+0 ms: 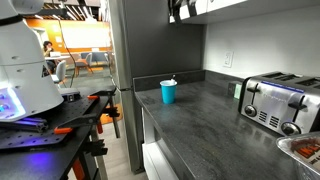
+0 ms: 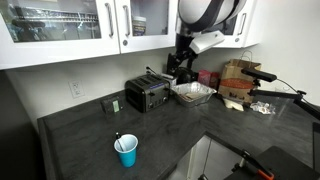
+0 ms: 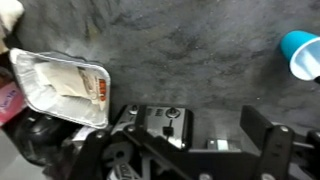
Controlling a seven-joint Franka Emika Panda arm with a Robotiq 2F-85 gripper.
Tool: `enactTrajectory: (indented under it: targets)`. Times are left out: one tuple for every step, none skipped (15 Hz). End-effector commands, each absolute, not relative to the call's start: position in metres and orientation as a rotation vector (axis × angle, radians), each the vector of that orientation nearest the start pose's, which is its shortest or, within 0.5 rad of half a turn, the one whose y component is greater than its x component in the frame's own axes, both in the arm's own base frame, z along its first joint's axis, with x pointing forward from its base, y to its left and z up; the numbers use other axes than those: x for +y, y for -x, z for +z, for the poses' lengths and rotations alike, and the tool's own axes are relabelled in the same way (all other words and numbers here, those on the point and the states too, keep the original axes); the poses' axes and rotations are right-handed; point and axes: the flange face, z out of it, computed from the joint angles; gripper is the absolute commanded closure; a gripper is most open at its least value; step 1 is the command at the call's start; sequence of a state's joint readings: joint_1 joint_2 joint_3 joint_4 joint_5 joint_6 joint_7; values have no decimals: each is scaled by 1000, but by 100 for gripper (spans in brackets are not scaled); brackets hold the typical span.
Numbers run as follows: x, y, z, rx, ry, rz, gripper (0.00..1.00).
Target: Remove the pen from the cup and place it on the counter
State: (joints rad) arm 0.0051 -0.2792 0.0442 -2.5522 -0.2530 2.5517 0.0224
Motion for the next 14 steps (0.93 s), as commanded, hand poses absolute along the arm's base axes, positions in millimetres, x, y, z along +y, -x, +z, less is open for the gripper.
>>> enactTrajectory:
  targets:
    - [72, -464, 343, -545, 3162, -461, 0]
    - [90, -467, 325, -604, 3133, -447, 0]
    - [102, -471, 307, -646, 3113, -425, 0]
    - [115, -474, 289, -700, 3093, -401, 0]
    - [125, -478, 270, -746, 3076, -369, 0]
    - [136, -481, 257, -779, 3053, -337, 0]
    - [148, -484, 240, -822, 3024, -292, 0]
    - [161, -485, 229, -872, 2993, -256, 0]
    - [168, -488, 220, -898, 2985, -219, 0]
    - [176, -487, 218, -944, 2976, -205, 0]
    - [180, -488, 214, -963, 2966, -175, 0]
    - [178, -483, 213, -913, 2980, -205, 0]
    - [182, -485, 210, -926, 2973, -201, 0]
    - [182, -486, 210, -931, 2971, -202, 0]
